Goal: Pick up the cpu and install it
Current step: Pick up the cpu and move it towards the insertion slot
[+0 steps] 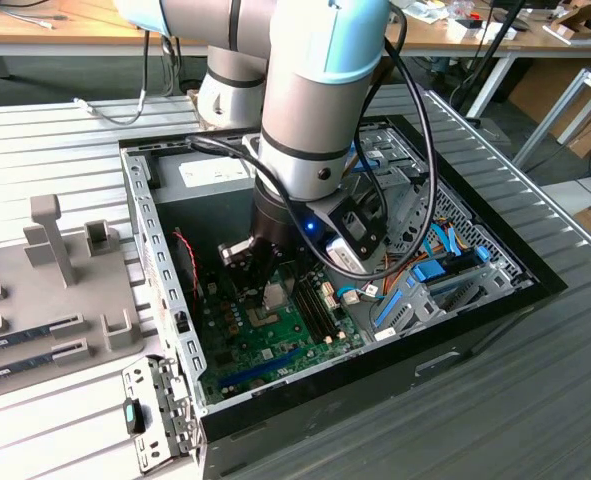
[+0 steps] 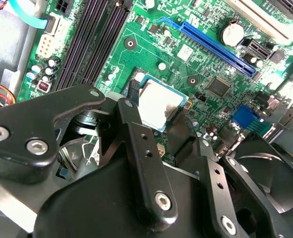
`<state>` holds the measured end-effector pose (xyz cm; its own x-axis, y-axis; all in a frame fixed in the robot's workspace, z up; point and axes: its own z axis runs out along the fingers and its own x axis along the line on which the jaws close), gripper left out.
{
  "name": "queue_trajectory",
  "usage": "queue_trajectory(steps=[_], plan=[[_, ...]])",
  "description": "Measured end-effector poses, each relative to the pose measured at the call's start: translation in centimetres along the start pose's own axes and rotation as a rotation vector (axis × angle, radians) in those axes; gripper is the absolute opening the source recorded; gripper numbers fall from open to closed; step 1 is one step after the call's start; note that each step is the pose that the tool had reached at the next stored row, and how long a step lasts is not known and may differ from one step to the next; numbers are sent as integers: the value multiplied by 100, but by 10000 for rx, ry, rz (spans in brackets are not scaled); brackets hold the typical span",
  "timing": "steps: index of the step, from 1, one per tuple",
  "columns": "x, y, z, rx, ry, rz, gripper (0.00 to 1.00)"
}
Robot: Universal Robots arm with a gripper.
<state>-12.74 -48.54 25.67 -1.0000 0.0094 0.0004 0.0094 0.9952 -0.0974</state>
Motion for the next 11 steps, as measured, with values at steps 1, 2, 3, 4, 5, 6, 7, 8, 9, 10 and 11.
queue_trajectory(steps=[1, 2, 3, 4, 5, 6, 7, 8, 9, 10, 11], plan=[[-1, 0, 5, 6, 0, 0, 47], [-2, 0, 6, 9, 1, 0, 47], [-7, 1, 8, 8, -1, -1, 47], [-12, 7, 8, 6, -1, 0, 47], [-17, 19, 7, 7, 0, 0, 47], [-22, 34, 5, 7, 0, -1, 47], [-29, 44, 4, 7, 0, -1, 47], [-35, 50, 3, 8, 0, 0, 47], [-47, 59, 3, 7, -1, 0, 47], [-56, 62, 3, 7, 0, 0, 47], [-65, 64, 3, 8, 0, 0, 47]])
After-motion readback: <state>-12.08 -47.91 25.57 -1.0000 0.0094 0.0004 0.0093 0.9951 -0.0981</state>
